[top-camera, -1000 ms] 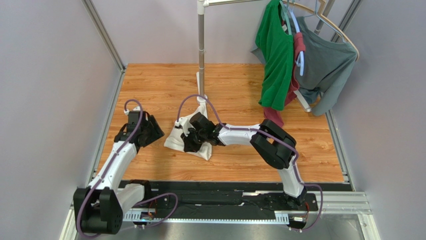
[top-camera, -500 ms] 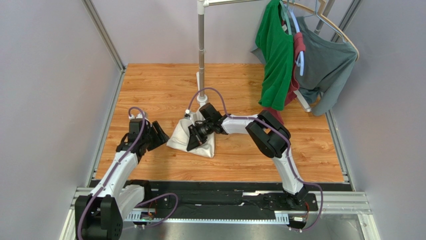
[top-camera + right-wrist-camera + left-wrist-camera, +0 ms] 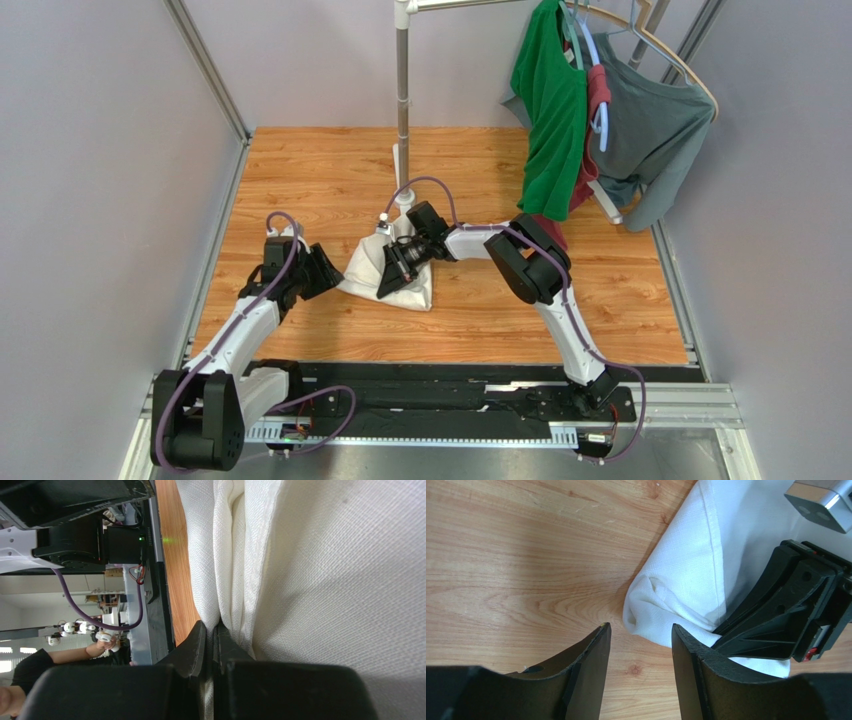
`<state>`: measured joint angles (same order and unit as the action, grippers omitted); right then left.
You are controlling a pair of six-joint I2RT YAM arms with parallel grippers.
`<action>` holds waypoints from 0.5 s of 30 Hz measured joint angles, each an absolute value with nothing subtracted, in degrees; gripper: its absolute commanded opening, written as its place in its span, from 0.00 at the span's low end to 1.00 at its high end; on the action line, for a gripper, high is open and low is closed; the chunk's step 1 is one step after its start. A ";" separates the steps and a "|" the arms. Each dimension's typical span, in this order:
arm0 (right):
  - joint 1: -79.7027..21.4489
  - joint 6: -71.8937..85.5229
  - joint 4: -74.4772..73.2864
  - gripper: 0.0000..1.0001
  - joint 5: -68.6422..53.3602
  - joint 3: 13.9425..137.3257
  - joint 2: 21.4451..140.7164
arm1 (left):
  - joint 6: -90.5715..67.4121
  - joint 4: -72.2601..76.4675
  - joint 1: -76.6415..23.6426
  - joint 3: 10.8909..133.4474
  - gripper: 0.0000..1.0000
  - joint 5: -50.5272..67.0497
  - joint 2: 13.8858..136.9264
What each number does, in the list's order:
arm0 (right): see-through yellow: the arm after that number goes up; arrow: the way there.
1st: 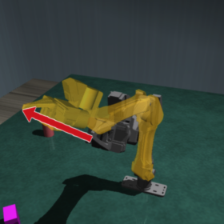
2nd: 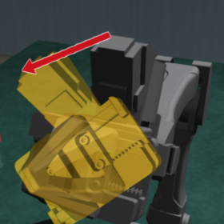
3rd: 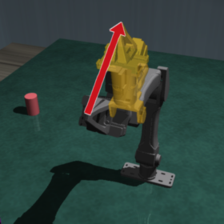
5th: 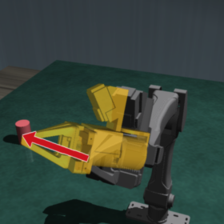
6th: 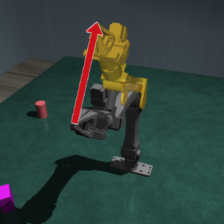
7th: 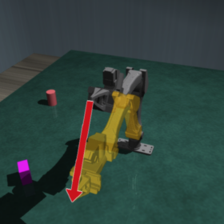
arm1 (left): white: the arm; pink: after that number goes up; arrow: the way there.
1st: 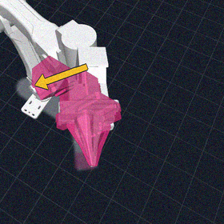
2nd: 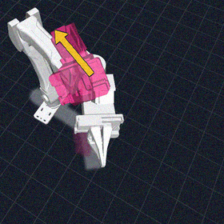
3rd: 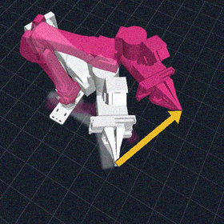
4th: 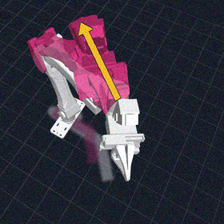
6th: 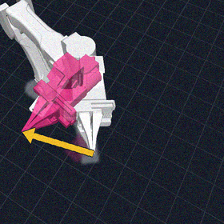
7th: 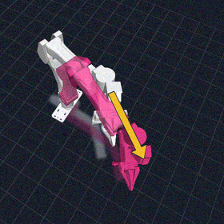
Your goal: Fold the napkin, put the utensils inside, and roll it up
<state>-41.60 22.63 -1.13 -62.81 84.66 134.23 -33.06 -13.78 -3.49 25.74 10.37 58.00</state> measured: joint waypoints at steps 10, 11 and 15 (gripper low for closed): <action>-41.32 24.80 -0.12 0.00 -64.64 85.58 135.57 | -33.54 -10.44 -6.61 25.78 0.43 10.17 64.10; -41.25 25.17 -0.10 0.00 -64.73 85.65 135.68 | -33.54 -10.09 -6.83 25.80 0.40 9.98 64.79; -41.17 25.98 0.01 0.00 -64.99 85.89 135.90 | -33.78 -9.56 -7.16 26.50 0.22 9.58 67.20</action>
